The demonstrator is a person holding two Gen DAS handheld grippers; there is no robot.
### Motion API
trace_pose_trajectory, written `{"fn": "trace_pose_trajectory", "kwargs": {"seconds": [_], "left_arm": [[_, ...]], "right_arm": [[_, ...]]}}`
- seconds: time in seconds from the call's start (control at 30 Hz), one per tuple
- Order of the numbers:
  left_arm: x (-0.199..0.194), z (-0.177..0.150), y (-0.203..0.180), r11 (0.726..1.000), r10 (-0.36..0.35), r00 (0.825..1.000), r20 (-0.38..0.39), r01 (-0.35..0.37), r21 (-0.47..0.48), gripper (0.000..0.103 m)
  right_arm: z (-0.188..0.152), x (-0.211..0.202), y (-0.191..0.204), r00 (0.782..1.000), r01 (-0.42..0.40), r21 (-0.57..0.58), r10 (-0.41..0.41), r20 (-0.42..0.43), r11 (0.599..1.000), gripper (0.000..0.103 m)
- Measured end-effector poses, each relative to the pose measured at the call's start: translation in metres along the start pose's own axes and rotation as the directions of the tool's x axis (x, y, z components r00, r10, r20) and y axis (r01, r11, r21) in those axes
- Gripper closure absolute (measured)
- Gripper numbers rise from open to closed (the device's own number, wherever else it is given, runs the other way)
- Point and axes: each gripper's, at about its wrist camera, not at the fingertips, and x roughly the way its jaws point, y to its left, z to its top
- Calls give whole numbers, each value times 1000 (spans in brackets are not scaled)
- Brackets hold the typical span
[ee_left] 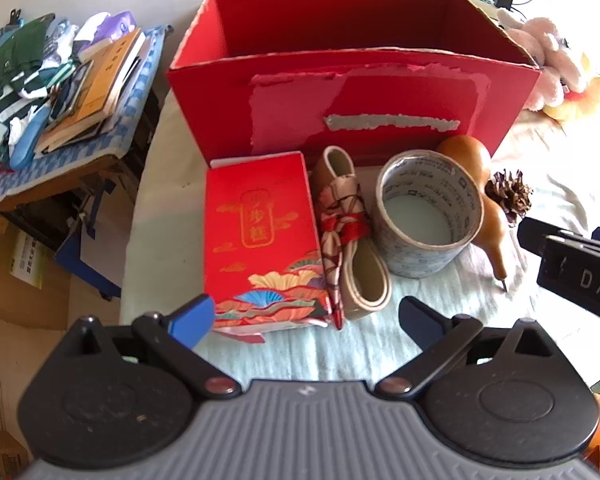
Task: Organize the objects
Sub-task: 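Move the right gripper toward the brown pine cone beside the gourd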
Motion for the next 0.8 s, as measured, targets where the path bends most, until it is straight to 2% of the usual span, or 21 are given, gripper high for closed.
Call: {"fn": "trace_pose_trajectory", "kwargs": {"seconds": [0.23,0.3,0.37,0.63,0.8], "left_arm": [[-3,8,-9,1000,13,1000,9,-13,-3,4],[-3,11,-11,1000,5,1000,-7,-5,-15,4],[-6,14,-14,1000,-4,1000,9,4,-16,4],[-8,32,-35,998,52,998,19,-51,-38,4],[-8,43,-48,996,66,997,27,-64,-59,3]], "right_arm": [[10,9,-8,999,-50,-5,49,-8,999,29],[14,11,-12,997,-78,-7,78,-12,997,29],[17,13,-16,996,-94,-21,94,-10,995,29],[36,31,-34,986,-163,-88,159,-56,983,30],[57,40,-50,983,-177,-121,170,-63,977,30]]}}
